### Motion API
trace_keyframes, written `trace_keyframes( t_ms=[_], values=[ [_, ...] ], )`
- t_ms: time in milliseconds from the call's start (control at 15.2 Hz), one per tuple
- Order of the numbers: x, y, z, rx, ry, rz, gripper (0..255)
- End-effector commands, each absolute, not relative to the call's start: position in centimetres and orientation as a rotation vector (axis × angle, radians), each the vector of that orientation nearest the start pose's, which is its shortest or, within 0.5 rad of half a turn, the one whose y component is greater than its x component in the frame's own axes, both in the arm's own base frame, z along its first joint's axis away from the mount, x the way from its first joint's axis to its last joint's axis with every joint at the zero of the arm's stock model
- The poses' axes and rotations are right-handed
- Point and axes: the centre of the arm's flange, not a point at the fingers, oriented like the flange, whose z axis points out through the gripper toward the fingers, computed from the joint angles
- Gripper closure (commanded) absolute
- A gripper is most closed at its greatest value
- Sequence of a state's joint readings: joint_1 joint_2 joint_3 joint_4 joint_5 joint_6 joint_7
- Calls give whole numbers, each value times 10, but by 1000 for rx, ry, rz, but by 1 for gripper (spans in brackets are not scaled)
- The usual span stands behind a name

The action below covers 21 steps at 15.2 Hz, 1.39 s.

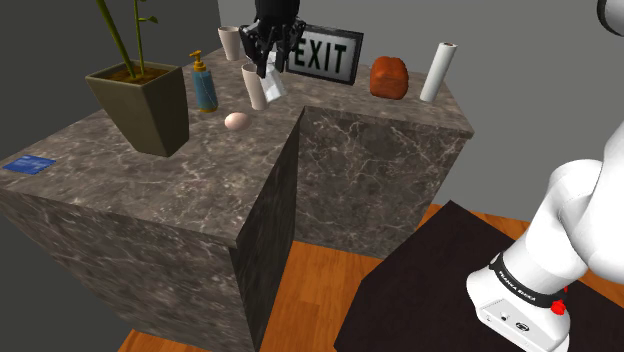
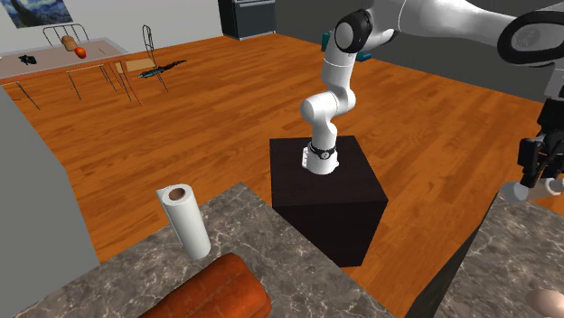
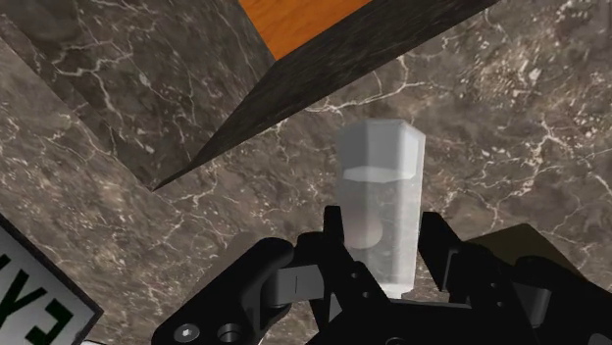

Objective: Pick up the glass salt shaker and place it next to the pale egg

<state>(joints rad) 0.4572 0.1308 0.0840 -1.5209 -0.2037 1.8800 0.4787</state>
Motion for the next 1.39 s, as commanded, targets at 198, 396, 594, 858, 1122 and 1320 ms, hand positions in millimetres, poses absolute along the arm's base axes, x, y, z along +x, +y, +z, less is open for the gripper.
trace_keyframes(
  t_ms=[198, 396, 594, 858, 1122, 1320],
  values=[
    [543, 305, 577, -3157, -158, -465, 255],
    [543, 305, 562, -3157, -158, -465, 255],
    [543, 305, 546, -3157, -158, -465, 255],
    [543, 305, 525, -3157, -158, -465, 255],
    [543, 305, 504, -3157, -158, -465, 255],
    [543, 305, 488, -3157, -158, -465, 255]
  ],
)
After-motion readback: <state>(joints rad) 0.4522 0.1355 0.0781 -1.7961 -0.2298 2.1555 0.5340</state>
